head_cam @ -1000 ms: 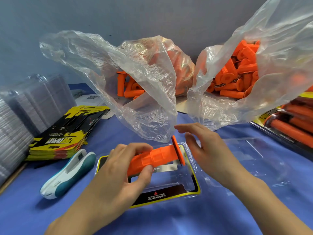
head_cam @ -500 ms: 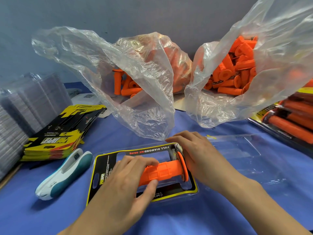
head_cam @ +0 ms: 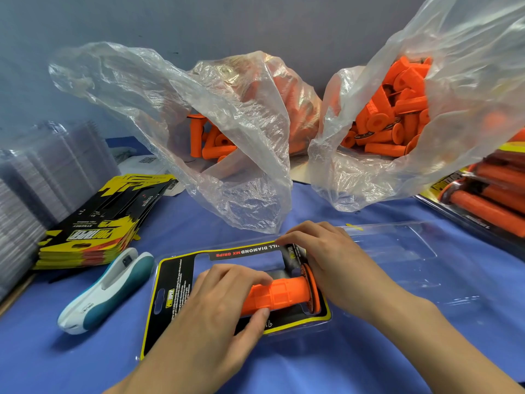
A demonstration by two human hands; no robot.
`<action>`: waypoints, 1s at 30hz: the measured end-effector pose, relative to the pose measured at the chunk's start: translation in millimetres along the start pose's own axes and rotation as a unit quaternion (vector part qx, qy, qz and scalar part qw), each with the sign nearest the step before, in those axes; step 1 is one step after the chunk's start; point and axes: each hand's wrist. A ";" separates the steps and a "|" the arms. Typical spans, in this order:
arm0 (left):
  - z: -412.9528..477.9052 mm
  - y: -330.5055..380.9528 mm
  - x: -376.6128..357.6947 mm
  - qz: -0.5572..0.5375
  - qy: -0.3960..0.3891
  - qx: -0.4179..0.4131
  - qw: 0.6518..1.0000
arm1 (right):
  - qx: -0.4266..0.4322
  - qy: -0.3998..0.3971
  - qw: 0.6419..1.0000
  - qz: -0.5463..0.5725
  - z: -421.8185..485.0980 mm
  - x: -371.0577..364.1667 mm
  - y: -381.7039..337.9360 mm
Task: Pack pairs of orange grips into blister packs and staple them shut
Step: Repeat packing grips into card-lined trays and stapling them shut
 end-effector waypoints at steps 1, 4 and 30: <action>-0.2 -0.2 -0.1 0.000 -0.003 0.000 1.000 | -0.001 0.002 1.000 -0.004 0.5 -0.8 -0.2; 0.1 -0.4 -0.3 0.001 -0.007 -0.003 1.000 | -0.001 0.008 1.000 -0.005 1.2 -2.1 -0.3; 5.0 -12.5 19.2 -0.049 0.063 0.067 0.995 | -0.028 0.030 0.998 0.057 11.1 16.8 -0.9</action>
Point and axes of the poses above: each hand's wrist, its own z-axis towards the middle knuckle, its own x-axis out of the back of the hand, y = z × x, and after that the axes turned 2 degrees about y, right-handed
